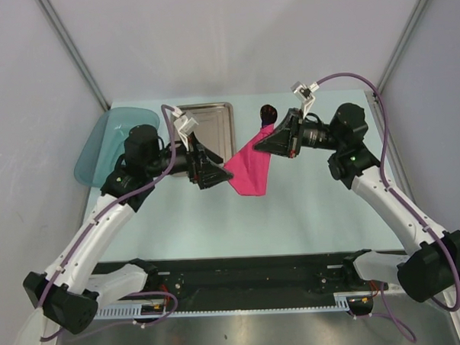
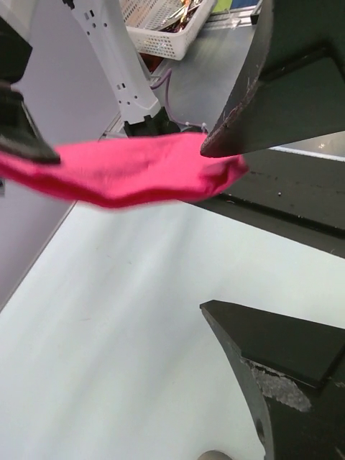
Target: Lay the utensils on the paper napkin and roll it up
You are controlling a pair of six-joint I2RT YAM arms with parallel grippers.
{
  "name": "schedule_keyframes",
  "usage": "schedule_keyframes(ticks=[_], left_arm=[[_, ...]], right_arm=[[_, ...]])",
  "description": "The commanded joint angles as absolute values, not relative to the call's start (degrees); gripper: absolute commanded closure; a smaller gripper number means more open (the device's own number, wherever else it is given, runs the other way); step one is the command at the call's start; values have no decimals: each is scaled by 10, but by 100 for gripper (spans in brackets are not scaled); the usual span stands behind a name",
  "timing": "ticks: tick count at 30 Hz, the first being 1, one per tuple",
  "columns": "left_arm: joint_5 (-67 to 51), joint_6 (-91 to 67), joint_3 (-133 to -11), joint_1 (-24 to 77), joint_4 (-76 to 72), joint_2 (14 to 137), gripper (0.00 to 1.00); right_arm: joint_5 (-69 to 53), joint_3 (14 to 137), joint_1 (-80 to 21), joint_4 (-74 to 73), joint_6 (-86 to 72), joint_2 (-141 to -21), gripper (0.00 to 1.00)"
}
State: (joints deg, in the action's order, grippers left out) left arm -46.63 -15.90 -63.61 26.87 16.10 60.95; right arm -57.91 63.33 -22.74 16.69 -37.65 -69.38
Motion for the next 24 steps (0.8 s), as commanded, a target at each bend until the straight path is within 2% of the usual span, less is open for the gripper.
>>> schedule_keyframes(ticks=[1, 2, 5, 6, 8, 9, 14, 18, 24], left_arm=[[-487, -176, -632, 271, 130, 611, 16], [-499, -187, -630, 271, 121, 613, 17], [-546, -246, -615, 269, 69, 620, 42], [-550, -257, -610, 268, 57, 619, 66], [-558, -285, -589, 264, 19, 619, 85], [-560, -289, -584, 265, 7, 627, 98], [-553, -344, -565, 265, -60, 662, 100], [-555, -409, -555, 278, -188, 693, 100], [-565, -432, -542, 294, -202, 708, 97]], right_arm=[[-581, 642, -248, 213, -394, -668, 100], [-582, 645, -255, 212, -389, -666, 100], [-582, 648, -271, 212, -382, -665, 100], [-581, 649, -272, 214, -381, -664, 100], [-579, 648, -277, 224, -387, -661, 100], [-578, 649, -278, 226, -390, -657, 100], [-579, 658, -287, 235, -407, -658, 100], [-576, 665, -304, 236, -408, -661, 100], [-569, 675, -294, 239, -403, -665, 100]])
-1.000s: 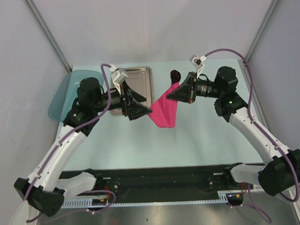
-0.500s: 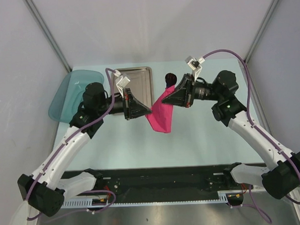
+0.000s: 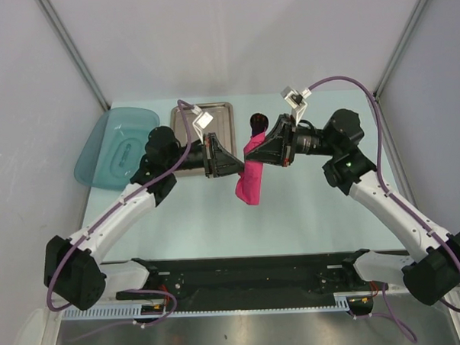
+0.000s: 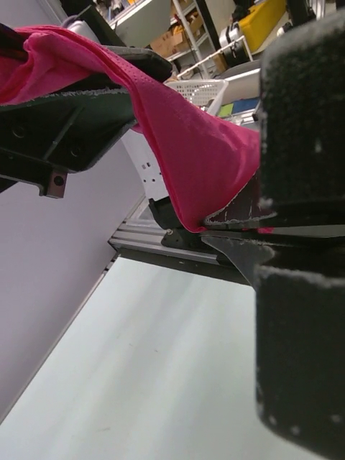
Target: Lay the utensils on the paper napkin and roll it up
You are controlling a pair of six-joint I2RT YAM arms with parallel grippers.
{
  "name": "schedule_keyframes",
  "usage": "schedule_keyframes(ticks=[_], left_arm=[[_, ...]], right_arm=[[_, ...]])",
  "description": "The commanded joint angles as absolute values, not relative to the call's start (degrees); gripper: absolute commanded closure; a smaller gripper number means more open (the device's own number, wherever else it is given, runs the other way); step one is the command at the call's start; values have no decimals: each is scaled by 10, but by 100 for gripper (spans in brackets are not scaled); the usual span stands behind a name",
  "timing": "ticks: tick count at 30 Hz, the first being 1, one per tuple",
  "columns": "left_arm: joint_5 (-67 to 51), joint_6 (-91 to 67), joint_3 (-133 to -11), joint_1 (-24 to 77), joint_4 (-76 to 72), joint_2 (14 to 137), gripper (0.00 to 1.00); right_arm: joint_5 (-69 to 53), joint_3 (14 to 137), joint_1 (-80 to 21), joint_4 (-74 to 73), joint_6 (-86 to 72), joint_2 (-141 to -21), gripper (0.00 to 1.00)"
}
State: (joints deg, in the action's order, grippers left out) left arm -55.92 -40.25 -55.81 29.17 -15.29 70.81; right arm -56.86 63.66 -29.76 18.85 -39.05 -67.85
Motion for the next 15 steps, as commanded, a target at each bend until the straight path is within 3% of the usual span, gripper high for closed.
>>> schedule_keyframes(ticks=[1, 2, 4, 8, 12, 15], left_arm=[[-568, -427, -540, 294, -193, 706, 96], [-570, -423, -533, 294, -187, 704, 95], [-577, -429, -526, 294, -181, 700, 83], [-560, -380, -547, 231, -98, 679, 46], [-517, -316, -574, 141, 5, 626, 29], [-435, -230, -611, 121, 108, 585, 24]], right_arm=[[-566, 676, -289, 240, -403, -664, 100], [-562, 678, -289, 243, -403, -663, 100], [-556, 680, -288, 246, -403, -664, 100], [-530, 678, -266, 224, -392, -664, 100], [-463, 680, -245, 151, -344, -654, 100], [-397, 692, -247, 85, -306, -653, 100]])
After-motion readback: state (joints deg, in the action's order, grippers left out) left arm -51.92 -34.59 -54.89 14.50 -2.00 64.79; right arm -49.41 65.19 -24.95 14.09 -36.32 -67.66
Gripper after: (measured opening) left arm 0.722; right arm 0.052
